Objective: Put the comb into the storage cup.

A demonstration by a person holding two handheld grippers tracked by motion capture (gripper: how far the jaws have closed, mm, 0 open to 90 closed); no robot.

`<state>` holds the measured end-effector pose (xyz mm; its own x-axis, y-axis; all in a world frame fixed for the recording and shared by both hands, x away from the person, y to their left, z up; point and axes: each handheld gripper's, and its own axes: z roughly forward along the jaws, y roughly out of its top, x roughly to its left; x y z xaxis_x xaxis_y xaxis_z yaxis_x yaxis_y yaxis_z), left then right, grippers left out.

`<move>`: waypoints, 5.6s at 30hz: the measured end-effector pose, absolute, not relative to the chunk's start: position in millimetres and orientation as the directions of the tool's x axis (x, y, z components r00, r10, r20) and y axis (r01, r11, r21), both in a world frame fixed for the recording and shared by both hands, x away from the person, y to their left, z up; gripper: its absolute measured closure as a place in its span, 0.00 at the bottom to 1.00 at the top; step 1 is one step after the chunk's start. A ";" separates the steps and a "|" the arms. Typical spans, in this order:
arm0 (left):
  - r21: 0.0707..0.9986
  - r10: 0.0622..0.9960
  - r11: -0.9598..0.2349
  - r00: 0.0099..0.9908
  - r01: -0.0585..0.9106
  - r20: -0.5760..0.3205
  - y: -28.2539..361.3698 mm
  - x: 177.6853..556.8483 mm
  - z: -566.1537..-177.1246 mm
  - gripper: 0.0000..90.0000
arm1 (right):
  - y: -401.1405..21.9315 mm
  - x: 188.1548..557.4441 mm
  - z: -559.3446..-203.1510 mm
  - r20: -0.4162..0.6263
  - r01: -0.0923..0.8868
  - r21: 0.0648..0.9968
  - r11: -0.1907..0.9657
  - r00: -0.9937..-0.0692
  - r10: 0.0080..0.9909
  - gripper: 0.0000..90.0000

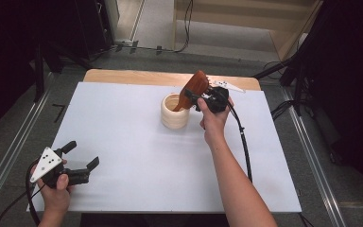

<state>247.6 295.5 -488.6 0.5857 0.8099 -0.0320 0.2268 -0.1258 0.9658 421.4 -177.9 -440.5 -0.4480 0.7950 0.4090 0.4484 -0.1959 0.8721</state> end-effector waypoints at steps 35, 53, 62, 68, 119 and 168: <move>0.965 0.811 -0.131 0.585 0.226 -0.027 294.1 247.4 -488.7 0.00 | -205.7 375.3 -434.7 0.258 0.371 0.926 -0.068 -0.491 0.832 0.00; 0.964 0.811 -0.136 0.585 0.227 -0.023 293.3 247.3 -488.8 0.00 | -220.2 345.3 -438.8 0.188 0.338 0.941 0.009 -0.545 0.817 0.00; 0.964 0.812 -0.139 0.583 0.227 -0.020 293.0 247.1 -488.6 0.00 | -231.4 329.8 -443.3 0.172 0.307 0.952 0.008 -0.552 0.816 0.00; 0.964 0.812 -0.139 0.584 0.227 -0.020 293.0 247.3 -488.7 0.00 | -238.5 320.1 -447.0 0.164 0.307 0.952 0.014 -0.546 0.821 0.00; 0.962 0.810 -0.155 0.586 0.225 -0.007 291.2 248.0 -488.9 0.00 | -310.8 239.7 -478.4 0.146 0.309 0.951 0.010 -0.478 0.866 0.00; 0.961 0.818 -0.153 0.575 0.229 -0.007 291.2 247.2 -489.0 0.00 | -380.6 181.4 -504.3 0.179 0.314 0.948 -0.047 -0.405 0.896 0.00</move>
